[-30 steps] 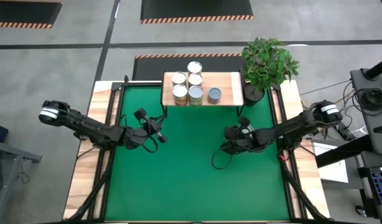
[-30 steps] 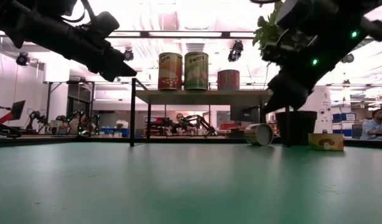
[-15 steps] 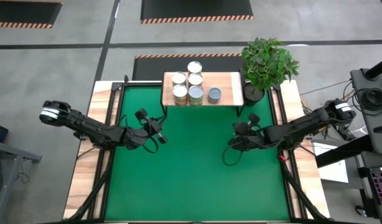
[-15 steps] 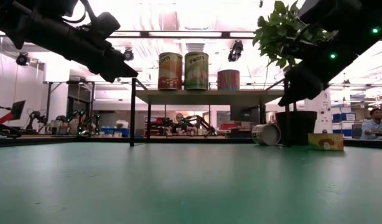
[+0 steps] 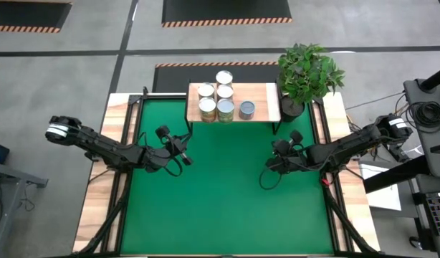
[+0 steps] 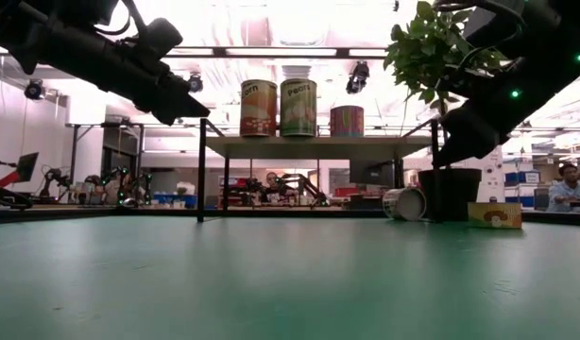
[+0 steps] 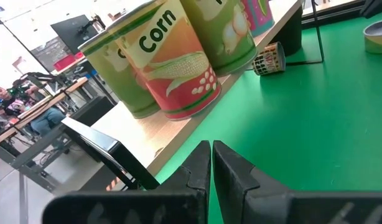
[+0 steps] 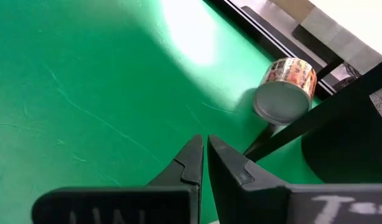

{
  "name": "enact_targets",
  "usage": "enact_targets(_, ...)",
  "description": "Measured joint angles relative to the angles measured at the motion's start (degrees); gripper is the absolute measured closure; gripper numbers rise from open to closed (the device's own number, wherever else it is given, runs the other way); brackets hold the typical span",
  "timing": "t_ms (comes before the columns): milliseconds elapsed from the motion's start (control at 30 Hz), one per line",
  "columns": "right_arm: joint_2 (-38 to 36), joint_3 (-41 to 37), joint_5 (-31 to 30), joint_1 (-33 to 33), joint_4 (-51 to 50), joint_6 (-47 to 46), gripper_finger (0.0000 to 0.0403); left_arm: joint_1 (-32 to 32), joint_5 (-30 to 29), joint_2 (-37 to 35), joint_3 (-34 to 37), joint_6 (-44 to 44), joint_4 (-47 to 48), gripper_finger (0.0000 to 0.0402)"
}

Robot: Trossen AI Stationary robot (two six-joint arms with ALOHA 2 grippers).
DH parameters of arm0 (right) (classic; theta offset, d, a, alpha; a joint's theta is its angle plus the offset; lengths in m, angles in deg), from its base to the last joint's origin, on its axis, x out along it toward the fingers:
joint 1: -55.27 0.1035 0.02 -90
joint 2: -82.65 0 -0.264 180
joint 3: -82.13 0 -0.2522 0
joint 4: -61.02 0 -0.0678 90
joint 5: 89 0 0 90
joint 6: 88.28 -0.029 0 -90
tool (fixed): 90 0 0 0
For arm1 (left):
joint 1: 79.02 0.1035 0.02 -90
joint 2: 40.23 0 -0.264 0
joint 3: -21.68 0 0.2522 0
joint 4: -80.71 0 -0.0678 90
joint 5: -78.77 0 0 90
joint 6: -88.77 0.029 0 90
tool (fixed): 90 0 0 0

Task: Pick and place cans onto a shelf
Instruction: Adjust the shelf

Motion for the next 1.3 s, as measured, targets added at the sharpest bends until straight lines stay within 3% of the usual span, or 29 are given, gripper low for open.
enact_targets(133,-0.05,0.00,-0.01,0.00,0.02,-0.19,0.0390,0.02,0.68,0.00,0.00,-0.64,-0.22,0.0402)
enact_targets(300,-1.13,0.00,-1.61,0.00,0.26,-0.13,0.0390,0.03,14.12,1.35,0.00,-1.69,-7.45,0.0402)
enact_targets(400,-3.07,0.00,-3.68,0.00,0.35,0.51,0.0390,-0.01,16.47,5.26,0.00,-2.73,-16.48,0.0402)
enact_targets(633,-9.38,-0.02,-6.29,0.00,2.86,4.89,0.0390,-0.01,16.56,20.89,-2.25,-4.25,-34.84,0.0402)
enact_targets(867,-15.63,0.13,-3.65,-0.13,2.70,3.66,0.0390,0.00,15.96,35.04,-15.00,-1.52,-33.89,0.0402)
enact_targets(967,-17.72,0.13,-1.71,-0.13,2.26,2.51,0.0390,-0.02,10.72,40.11,-19.49,0.23,-33.76,0.0402)
enact_targets(1067,-19.53,0.15,0.10,-0.13,-0.04,0.11,0.0390,0.01,6.96,43.78,-22.38,1.65,-33.75,0.0402)
enact_targets(1300,-21.02,0.15,0.64,-0.42,-13.08,-10.61,0.0390,0.00,6.52,48.19,-26.49,3.51,-33.57,0.0402)
